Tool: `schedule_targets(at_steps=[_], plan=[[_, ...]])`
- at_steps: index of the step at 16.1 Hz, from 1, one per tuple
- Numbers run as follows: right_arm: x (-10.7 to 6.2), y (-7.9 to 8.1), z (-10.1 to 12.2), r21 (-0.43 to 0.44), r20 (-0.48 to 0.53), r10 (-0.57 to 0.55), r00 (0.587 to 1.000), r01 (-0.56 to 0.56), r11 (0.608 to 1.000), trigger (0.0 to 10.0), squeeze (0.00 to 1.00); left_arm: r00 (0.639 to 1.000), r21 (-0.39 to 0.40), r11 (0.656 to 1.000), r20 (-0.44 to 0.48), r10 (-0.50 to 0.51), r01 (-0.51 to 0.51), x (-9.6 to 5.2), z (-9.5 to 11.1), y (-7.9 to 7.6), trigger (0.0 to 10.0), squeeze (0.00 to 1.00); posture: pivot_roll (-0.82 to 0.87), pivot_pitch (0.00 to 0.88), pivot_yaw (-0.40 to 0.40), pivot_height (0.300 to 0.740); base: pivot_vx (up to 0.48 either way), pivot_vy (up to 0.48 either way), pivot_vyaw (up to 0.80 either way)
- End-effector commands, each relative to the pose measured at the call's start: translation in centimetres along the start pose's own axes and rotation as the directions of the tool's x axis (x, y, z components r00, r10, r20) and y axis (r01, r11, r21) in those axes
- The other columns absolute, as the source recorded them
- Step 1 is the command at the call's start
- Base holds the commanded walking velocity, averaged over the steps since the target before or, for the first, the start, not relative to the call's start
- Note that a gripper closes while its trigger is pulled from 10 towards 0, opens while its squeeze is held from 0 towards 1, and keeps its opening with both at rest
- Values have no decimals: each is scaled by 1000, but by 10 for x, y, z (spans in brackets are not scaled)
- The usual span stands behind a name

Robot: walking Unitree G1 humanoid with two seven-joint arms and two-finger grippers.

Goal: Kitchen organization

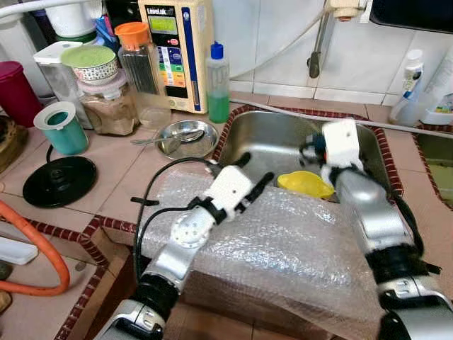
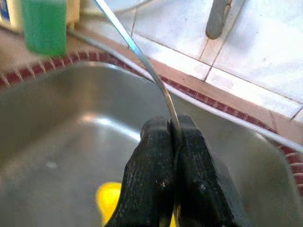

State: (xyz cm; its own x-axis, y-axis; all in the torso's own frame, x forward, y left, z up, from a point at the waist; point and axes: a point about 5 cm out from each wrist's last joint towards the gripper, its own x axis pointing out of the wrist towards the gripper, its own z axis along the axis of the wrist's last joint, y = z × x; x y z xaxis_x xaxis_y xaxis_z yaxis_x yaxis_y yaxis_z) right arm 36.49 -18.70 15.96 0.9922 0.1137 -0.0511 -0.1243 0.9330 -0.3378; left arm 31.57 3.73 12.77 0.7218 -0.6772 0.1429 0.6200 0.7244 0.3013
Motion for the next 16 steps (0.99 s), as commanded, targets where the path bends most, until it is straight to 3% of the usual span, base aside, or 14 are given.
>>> schedule_targets(at_steps=[1, 5, 8, 9, 10, 11, 12, 16], plan=[[-2, 4, -6, -70, 15, 43, 999, -42, 997, 0, 0, 1000, -26, 999, -10, -29, 29, 0, 0, -4, 10000, 1000, -68, 0, 47, 740, 0, 0, 0], [-6, 11, -26, -229, -9, 136, 991, -134, 964, 0, 0, 994, -131, 988, -56, -94, 86, 0, -6, -14, 10000, 1000, -69, 0, 54, 740, 0, 0, 0], [-5, 17, -37, -258, -55, 197, 979, -204, 944, 0, 0, 986, -154, 979, -85, -146, 131, -3, -10, -20, 10000, 1000, -64, 0, 56, 740, 0, 0, 0], [-3, 17, -42, -277, -91, 197, 976, -215, 936, 4863, 0, 983, -163, 976, -92, -161, 144, -4, -11, -21, 10000, 1000, -61, 0, 57, 740, 0, 0, 0], [-2, 16, -43, -281, -100, 191, 977, -212, 936, 6784, 471, 981, -165, 975, -96, -167, 150, -5, -11, -22, 10000, 1000, -59, 0, 58, 740, 0, 0, 0], [0, 12, -45, -287, -121, 161, 980, -190, 939, 9686, 941, 979, -170, 973, -101, -175, 156, -5, -11, -23, 10000, 1000, -59, 0, 58, 740, 0, 0, 0], [2, 9, -45, -284, -131, 134, 982, -167, 944, 10000, 1000, 978, -175, 972, -104, -179, 159, -6, -11, -23, 10000, 1000, -56, 0, 55, 740, 0, 0, 0], [6, -3, -46, -247, -161, 78, 984, -116, 962, 10000, 1000, 977, -187, 970, -115, -178, 155, -8, -12, -22, 10000, 1000, -52, 0, 55, 740, 0, 0, 0]])
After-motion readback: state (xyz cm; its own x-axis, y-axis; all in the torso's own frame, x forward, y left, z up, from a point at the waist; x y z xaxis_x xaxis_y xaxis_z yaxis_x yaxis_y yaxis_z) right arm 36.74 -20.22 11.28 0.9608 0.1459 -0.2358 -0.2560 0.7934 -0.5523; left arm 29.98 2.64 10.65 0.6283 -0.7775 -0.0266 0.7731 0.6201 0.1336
